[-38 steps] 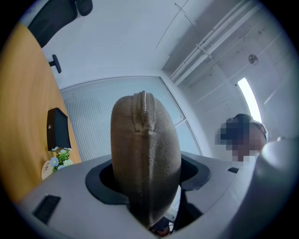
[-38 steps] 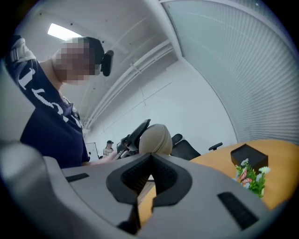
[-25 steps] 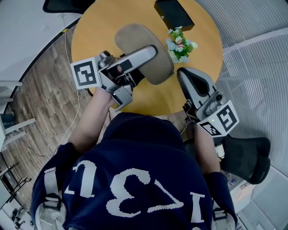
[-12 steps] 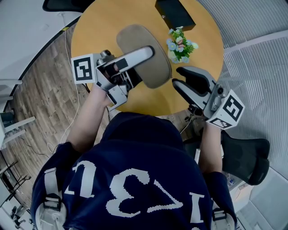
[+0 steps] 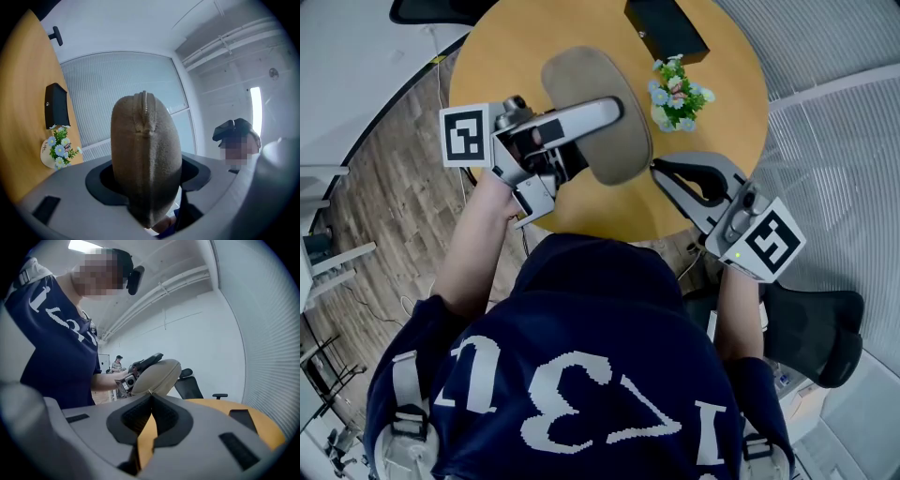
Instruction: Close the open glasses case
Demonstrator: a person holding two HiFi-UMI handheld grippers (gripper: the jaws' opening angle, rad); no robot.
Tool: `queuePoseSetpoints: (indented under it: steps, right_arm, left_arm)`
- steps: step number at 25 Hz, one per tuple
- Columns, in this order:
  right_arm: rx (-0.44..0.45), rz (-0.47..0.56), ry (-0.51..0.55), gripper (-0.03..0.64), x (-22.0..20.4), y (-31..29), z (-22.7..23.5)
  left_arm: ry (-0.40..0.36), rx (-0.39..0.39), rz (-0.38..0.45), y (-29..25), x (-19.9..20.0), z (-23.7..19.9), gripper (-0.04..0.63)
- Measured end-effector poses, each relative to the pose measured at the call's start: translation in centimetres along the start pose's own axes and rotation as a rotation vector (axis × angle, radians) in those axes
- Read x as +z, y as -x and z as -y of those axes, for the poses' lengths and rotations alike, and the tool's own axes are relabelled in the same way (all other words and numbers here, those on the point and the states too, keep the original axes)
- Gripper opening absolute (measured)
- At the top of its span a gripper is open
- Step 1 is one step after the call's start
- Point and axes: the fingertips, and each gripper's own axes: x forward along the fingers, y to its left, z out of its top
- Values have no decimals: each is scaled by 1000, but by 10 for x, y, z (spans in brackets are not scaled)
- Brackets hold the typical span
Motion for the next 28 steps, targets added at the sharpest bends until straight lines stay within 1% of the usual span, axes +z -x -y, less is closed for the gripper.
queuePoseSetpoints:
  steps: [2,5,7,9,12,15,20,25,28]
  right_arm:
    - [-39,-8,50,25,2,0,1]
    - [-136,-2,138,25,7,3,6]
    - [-189,0,169,23,9,7,11]
    - [-215,-6,189,23,10,9,13]
    - [-237,-27,208,21,9,8,16]
    - [-258,-30,217,21,10,6,19]
    - [-282,2,231,21,19,8,24]
    - [-263,19,209,21,25,4,31]
    - [-261,32,195,21,28,3,34]
  left_arm:
    - [4,7,1,0,-1,0,299]
    - [32,-2,19,1,1,-1,298]
    - [36,5,19,2,1,-3,298]
    - [32,22,5,2,-2,-6,298]
    - [28,35,-11,2,-4,-7,298]
    - [41,35,-19,1,-7,-9,298]
    - [69,4,-47,-5,-17,-5,298]
    - [58,5,-94,-9,-21,-5,298]
    - [25,15,-153,-13,-34,-2,298]
